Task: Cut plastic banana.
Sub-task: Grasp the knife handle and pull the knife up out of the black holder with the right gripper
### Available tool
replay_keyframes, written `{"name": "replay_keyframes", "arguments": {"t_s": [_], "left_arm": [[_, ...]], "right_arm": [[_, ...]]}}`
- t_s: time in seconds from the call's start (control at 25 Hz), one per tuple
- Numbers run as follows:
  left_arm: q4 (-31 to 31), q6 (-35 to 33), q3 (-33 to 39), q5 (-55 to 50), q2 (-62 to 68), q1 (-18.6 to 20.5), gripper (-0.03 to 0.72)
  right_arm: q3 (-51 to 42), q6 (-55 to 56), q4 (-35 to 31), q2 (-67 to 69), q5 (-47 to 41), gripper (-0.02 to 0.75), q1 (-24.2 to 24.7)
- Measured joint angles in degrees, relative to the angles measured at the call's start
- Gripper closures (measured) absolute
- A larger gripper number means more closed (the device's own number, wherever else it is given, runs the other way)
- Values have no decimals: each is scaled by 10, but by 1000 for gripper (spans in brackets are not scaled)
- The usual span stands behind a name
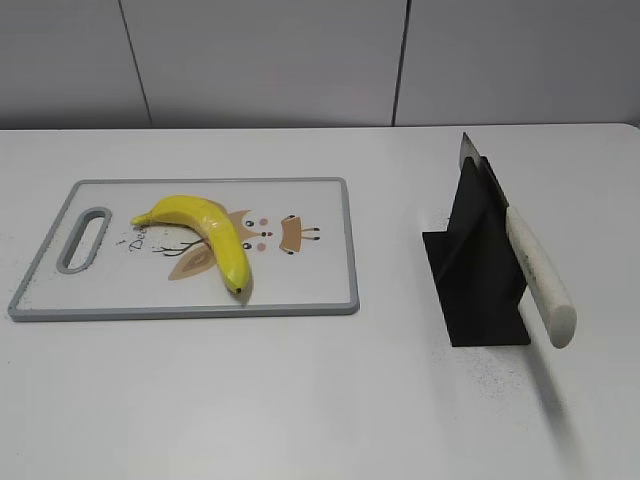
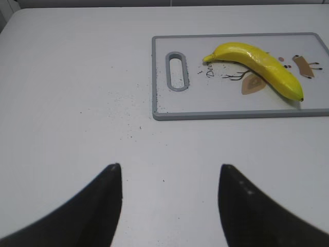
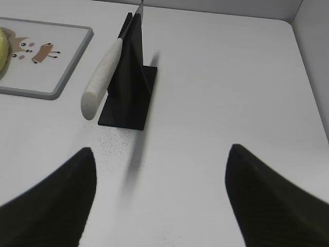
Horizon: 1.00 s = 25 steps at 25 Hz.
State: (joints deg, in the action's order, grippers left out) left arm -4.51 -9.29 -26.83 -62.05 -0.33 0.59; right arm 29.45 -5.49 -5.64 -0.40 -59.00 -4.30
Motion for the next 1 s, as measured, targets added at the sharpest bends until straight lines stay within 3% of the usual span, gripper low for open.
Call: {"name": "replay_keyframes", "arguments": {"t_s": [1.0], "left_arm": [[0, 0, 0, 0, 0, 0, 108]], "right_arm": [[0, 0, 0, 0, 0, 146, 0]]}}
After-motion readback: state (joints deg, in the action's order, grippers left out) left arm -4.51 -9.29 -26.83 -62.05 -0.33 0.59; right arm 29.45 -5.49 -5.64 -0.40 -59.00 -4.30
